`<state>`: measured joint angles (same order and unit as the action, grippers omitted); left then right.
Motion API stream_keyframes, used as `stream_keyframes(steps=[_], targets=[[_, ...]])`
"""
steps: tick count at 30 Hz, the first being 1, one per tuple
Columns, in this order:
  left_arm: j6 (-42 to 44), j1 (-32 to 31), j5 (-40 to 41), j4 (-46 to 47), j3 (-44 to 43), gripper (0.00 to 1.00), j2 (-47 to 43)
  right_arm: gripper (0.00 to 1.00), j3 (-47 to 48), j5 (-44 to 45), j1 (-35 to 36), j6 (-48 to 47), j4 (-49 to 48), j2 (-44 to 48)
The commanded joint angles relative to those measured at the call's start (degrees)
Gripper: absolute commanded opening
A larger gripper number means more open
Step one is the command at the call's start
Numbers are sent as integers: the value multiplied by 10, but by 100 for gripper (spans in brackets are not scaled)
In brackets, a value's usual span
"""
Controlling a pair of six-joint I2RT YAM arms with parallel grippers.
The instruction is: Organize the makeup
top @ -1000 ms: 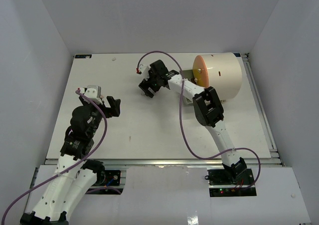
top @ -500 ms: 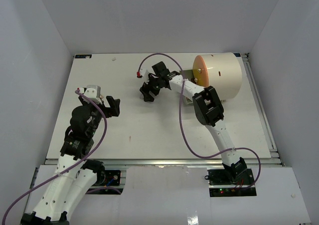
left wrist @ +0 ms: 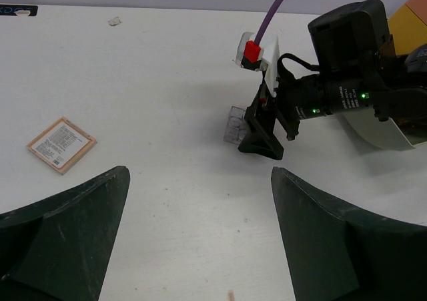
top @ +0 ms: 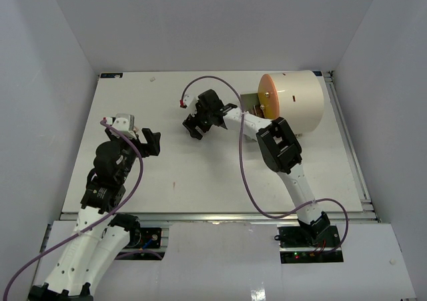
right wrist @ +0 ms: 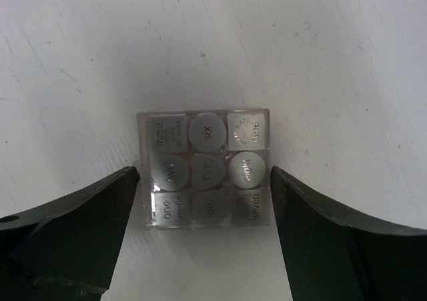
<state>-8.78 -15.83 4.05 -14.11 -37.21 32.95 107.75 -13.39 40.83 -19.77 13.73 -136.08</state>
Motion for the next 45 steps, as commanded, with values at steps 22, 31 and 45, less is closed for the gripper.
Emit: stream_keyframes(steps=[22, 31, 45], targets=[[2, 9, -1, 14, 4, 98, -4, 16, -274, 194, 7, -64, 89, 405], [2, 9, -4, 15, 5, 98, 3, 18, -357, 424, 4, -108, 27, 450], [1, 9, -6, 15, 5, 98, 7, 25, -394, 506, 2, -124, 17, 462]])
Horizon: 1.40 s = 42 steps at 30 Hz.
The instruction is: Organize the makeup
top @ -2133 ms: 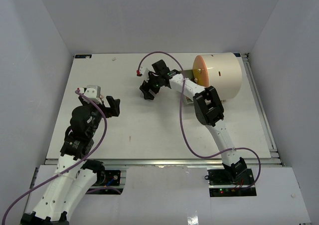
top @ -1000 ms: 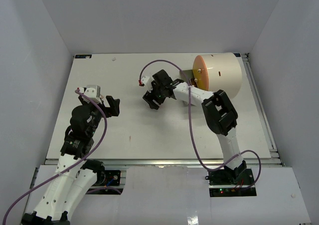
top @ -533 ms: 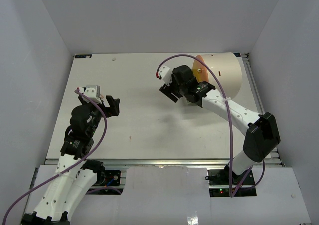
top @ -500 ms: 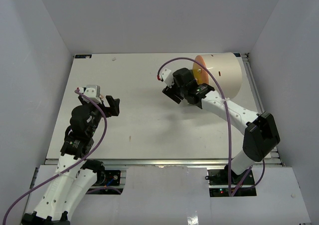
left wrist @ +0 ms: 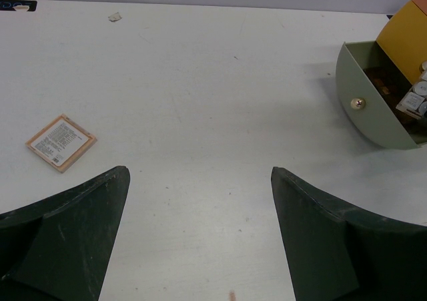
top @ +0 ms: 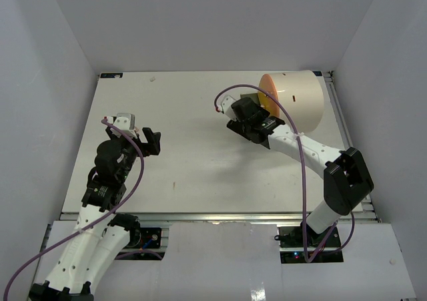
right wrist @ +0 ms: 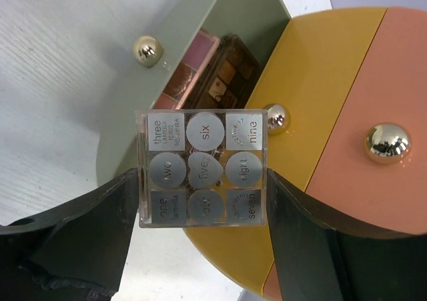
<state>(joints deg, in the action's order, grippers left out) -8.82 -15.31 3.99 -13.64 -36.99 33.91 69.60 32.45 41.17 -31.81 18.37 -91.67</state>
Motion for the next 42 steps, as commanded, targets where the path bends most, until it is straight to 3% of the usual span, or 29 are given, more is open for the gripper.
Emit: stream_keyframes(steps=[1, 7, 9, 12, 15, 22, 26, 30, 33, 36, 39, 42], targets=[[2, 4, -5, 10, 3, 98, -3, 25, -14, 54, -2, -4, -32, 13], [2, 4, -4, 10, 3, 98, -2, 32, -12, 76, -8, -10, -48, -11], [1, 4, -4, 11, 3, 98, -2, 44, -8, 75, -10, -11, -50, -16], [2, 4, -4, 10, 3, 98, -3, 70, -7, 65, -11, -12, -52, -22], [1, 4, -4, 10, 3, 98, -2, 81, -6, 58, -10, -12, -52, -30], [2, 4, -4, 9, 4, 98, -1, 91, 7, 29, -11, -5, -31, -17], [1, 4, -3, 9, 3, 98, 3, 92, 20, -2, -10, 0, -14, 0], [-2, 4, -5, 10, 3, 98, 12, 96, 46, -109, -12, 3, 43, 36], [-9, 4, -5, 7, 2, 98, 27, 98, 63, -294, -23, -17, 123, 79], [-19, 11, -4, 6, 0, 98, 52, 98, 57, -545, -62, -44, 175, 116], [-47, 58, -51, 7, -13, 98, 129, 99, 9, -814, -116, -100, 217, 160], [-86, 138, -165, 8, -27, 98, 210, 100, -61, -881, -146, -116, 200, 207]])
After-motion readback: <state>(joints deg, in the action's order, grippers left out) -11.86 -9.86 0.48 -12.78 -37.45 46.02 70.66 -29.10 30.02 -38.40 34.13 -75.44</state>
